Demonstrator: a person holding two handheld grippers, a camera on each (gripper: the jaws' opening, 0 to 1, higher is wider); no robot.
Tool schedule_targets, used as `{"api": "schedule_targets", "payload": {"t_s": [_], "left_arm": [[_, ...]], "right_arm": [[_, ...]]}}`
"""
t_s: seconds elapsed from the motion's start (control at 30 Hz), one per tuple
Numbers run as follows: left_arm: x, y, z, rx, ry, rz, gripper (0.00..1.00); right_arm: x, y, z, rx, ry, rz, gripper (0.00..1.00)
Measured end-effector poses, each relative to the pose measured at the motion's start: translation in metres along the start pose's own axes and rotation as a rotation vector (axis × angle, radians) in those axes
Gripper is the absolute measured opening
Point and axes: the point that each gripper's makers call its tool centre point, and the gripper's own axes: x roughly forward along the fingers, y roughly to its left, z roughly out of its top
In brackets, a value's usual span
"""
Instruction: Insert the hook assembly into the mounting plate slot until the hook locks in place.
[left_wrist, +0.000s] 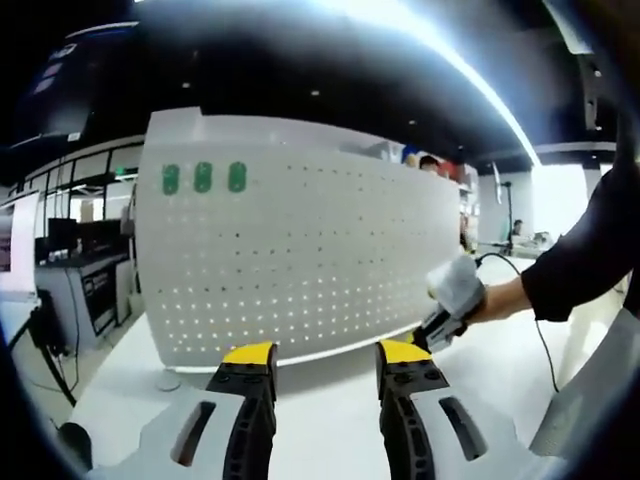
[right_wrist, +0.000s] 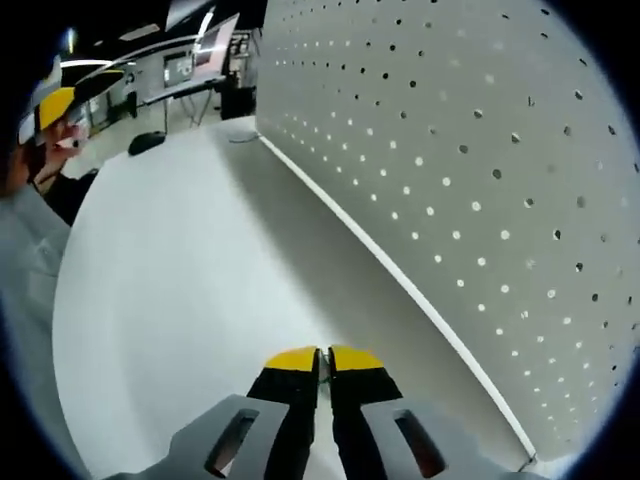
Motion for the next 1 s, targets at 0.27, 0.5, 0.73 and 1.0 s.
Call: {"api": "schedule_targets", "payload": {"t_s": [0.27,0.5,0.73,1.0], "left_arm": [[0.001,-0.004,-0.001,0.005,0.003,-0.01,0.4],[0.002,-0.008,-0.002,0.01,0.009,-0.029,0.4],[0.003,-0.012,-0.002,0.015,0.011,-0.044,0.39],[0.004,-0.014,-0.001,0.014,0.005,-0.053,0.39]], "right_arm": [[-0.01,-0.001,0.008,0.049,-0.054,-0.004,0.0],[-0.022,0.001,0.026,0.131,-0.141,-0.01,0.0],[-0.026,0.01,0.033,0.147,-0.162,-0.006,0.0],[-0.035,0.019,0.05,0.149,-0.204,-0.003,0.0]]}}
